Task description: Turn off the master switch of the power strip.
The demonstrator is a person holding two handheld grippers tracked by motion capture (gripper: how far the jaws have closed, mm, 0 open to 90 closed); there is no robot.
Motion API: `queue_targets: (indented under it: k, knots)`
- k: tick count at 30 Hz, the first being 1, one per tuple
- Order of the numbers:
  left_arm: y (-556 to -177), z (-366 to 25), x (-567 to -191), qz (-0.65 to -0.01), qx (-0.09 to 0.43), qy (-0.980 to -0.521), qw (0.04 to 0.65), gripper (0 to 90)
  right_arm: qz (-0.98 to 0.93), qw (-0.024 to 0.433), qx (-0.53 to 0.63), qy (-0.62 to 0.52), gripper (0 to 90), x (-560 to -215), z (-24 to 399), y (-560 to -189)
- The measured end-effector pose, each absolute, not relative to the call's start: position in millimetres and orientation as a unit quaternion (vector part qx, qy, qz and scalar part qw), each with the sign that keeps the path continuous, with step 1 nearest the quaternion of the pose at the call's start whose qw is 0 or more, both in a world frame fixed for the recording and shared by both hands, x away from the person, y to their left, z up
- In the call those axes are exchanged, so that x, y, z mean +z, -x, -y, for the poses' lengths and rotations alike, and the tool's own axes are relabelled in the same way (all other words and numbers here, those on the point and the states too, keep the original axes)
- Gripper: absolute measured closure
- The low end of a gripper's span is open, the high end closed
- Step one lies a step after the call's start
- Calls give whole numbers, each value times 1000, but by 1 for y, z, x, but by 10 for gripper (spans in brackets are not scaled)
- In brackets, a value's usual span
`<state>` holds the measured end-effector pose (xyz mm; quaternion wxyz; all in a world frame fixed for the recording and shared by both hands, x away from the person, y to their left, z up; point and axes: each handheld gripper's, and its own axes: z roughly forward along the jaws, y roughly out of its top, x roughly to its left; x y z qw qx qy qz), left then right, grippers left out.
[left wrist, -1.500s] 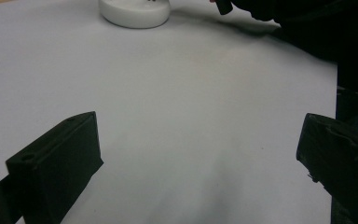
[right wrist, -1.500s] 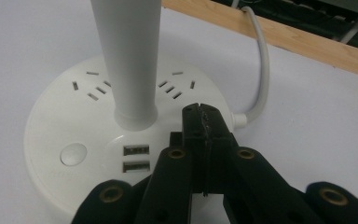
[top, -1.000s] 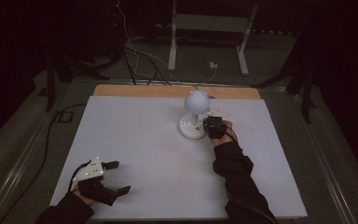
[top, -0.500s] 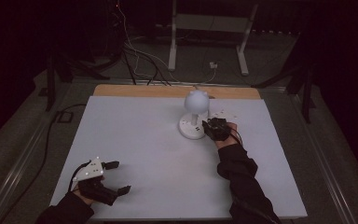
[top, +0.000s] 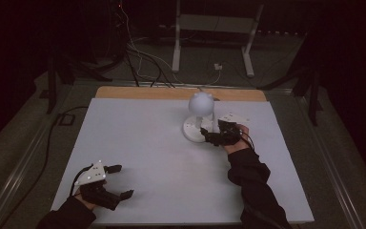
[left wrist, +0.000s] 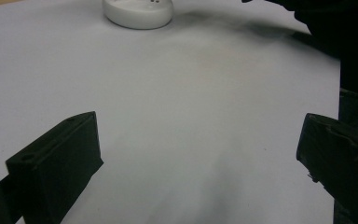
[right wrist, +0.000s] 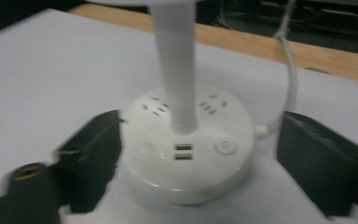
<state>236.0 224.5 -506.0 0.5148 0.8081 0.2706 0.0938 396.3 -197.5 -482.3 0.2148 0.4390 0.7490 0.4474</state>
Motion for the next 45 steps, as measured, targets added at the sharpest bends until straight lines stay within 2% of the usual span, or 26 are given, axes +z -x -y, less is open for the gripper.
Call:
queue_targets:
  k: [6, 9, 25, 28, 45]
  knots:
    - [-236, -224, -506, -271, 95, -808, 515, 3, -754, 177, 468, -425, 31, -473, 202, -388]
    - [-236, -224, -506, -272, 94, -808, 514, 3, -756, 165, 474, -419, 30, -466, 204, -383]
    - [-235, -224, -506, -270, 92, -808, 515, 3, -763, 175, 487, -388, 24, -444, 218, -349]
    - [-235, -224, -506, -268, 92, -809, 514, 3, -765, 175, 488, -381, 0, -445, 221, -341]
    - [-235, -223, -506, -267, 92, -810, 514, 4, -784, 159, 482, -357, 0, -474, 248, -299]
